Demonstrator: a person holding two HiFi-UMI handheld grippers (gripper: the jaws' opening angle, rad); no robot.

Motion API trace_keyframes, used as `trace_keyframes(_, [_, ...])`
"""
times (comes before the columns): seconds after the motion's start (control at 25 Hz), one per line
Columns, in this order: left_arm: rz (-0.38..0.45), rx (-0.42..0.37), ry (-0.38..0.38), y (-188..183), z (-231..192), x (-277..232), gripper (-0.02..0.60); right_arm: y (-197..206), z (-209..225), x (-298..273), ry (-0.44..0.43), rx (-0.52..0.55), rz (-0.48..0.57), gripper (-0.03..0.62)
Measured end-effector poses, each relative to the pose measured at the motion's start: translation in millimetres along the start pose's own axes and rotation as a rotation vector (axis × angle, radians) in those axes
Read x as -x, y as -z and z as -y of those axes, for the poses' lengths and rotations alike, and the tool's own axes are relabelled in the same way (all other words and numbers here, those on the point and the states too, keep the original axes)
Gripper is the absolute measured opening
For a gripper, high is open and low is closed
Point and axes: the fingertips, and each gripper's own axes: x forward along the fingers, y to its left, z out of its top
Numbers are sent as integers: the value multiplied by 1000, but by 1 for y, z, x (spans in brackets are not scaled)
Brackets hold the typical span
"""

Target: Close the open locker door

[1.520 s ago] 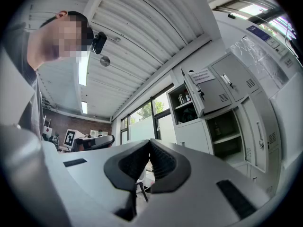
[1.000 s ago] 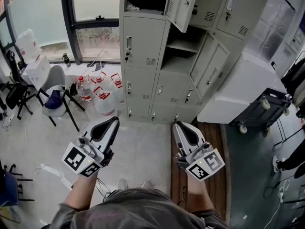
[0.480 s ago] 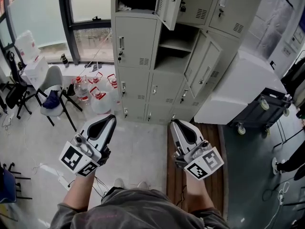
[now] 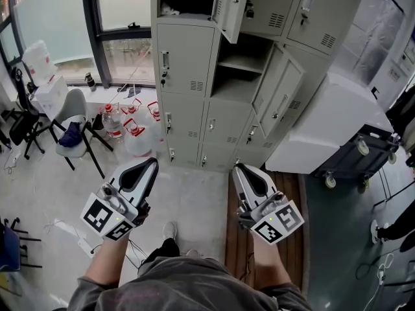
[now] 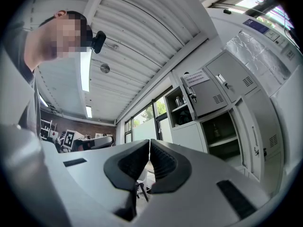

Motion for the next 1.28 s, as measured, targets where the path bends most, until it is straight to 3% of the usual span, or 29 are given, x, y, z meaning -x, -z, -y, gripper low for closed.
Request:
trace_keyframes(0.56, [23,-4,-6,17,-51,-31,9,9,39,-45,5,26,-9,23])
trace_keyframes(1.28, [46,38,64,40,-201,-108,9,30,102,-181,72,59,-14,21])
